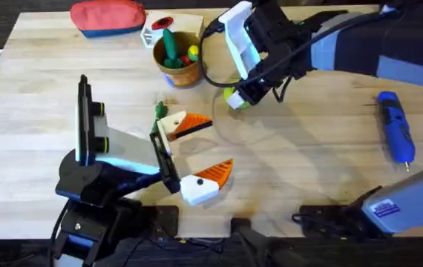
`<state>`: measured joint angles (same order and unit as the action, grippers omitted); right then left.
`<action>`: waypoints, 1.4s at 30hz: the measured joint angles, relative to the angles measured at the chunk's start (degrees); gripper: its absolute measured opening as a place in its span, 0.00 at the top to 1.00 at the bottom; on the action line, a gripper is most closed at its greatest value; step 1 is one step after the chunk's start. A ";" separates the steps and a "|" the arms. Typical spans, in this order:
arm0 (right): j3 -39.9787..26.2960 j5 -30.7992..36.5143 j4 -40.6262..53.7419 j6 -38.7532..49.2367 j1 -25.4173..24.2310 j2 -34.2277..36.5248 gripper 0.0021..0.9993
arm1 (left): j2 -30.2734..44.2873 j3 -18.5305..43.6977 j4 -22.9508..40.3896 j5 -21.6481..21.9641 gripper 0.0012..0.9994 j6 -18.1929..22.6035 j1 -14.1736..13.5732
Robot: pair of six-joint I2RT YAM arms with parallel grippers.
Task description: Pick up the gripper from the table and insert it into the empty holder that is missing its gripper. Then pick up a screw, insert it into the mounting hole, and use the screwdriver to tighten it. Finally, clean up the table by picking up the vegetable and placing it into the bucket.
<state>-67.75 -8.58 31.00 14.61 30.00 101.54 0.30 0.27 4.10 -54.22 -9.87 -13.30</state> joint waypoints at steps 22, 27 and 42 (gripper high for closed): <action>0.00 -0.02 -0.65 -0.04 0.27 0.00 0.78 | 0.02 0.00 0.00 0.00 0.01 0.00 0.00; 0.00 -0.02 -0.57 -0.04 0.93 0.00 0.79 | 0.01 0.00 0.00 0.00 0.01 0.00 0.00; 0.00 0.04 -0.57 0.00 1.70 0.00 0.88 | 0.01 0.00 0.00 0.00 0.01 0.00 0.00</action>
<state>-67.75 -8.54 30.44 14.61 31.70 101.54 0.31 0.27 4.10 -54.22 -9.87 -13.30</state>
